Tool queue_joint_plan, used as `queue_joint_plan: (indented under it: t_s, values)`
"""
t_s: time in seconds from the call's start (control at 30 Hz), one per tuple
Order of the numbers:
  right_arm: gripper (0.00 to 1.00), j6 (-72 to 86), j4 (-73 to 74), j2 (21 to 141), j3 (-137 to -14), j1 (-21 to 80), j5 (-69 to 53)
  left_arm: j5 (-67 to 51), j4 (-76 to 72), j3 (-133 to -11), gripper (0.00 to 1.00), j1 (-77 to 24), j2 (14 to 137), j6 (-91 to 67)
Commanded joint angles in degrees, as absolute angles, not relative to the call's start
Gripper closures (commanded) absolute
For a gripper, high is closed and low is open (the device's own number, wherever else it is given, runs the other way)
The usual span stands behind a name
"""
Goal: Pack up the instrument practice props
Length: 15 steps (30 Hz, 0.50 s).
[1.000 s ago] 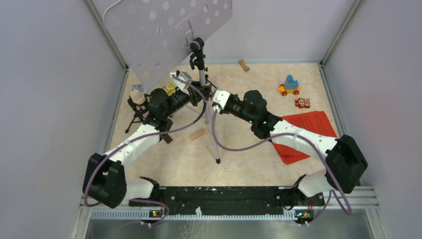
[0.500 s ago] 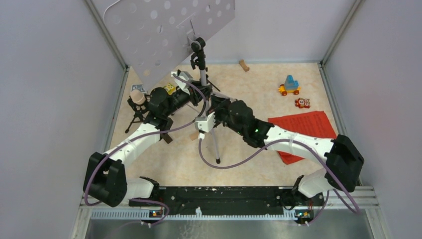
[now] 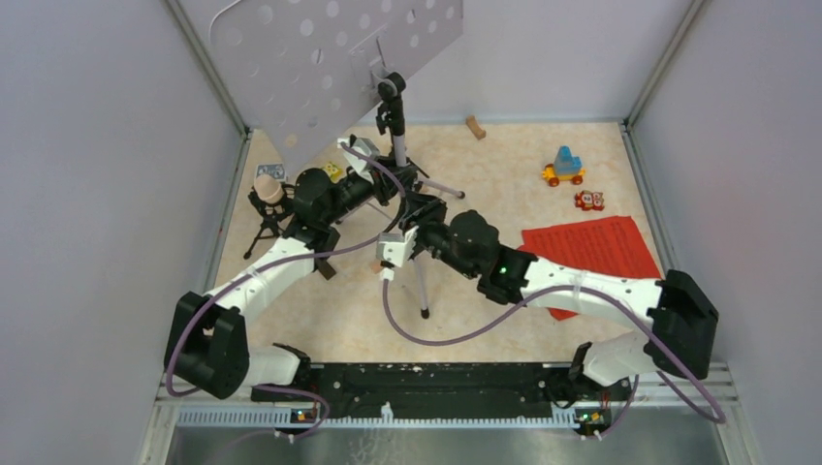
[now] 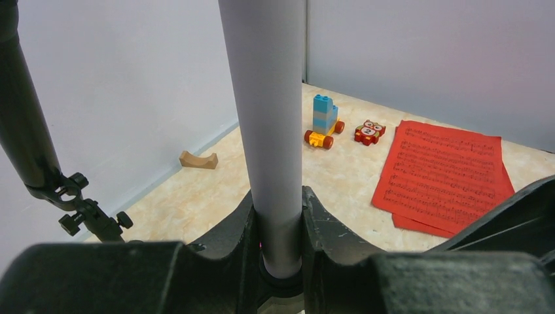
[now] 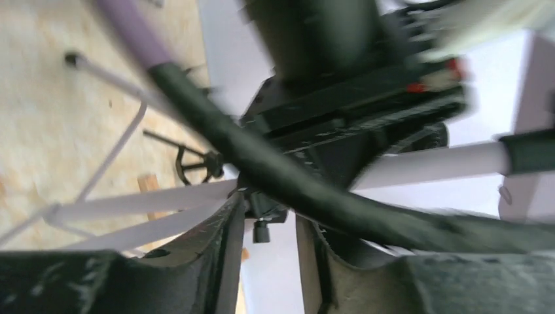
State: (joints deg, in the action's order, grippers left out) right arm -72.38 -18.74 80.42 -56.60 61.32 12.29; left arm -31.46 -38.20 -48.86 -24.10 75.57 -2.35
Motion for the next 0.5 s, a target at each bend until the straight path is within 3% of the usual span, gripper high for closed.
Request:
queue_joint_plan:
  t_s: [0.0,0.3,0.37,0.47]
  values:
    - [0.63,-55.3,-28.6,71.8,-53.9,62.3,10.5,-38.1,-33.4,-48.6,1.00,-26.0,77.0,3.4]
    - [0.56,-26.3,-24.7,60.8,-43.1,62.1,21.8,-37.9,-33.2,-48.7,1.00,-26.0,76.8,3.4]
    - [0.56,-13.6,-18.0,59.1,-43.4,61.0,25.9,-37.7,-32.9,-48.7,1.00,-25.9,76.9,3.5]
    - [0.56,12.0,5.2,60.6,-49.9,54.5,25.1,-37.5,-32.6,-48.8,1.00,-25.9,76.9,3.8]
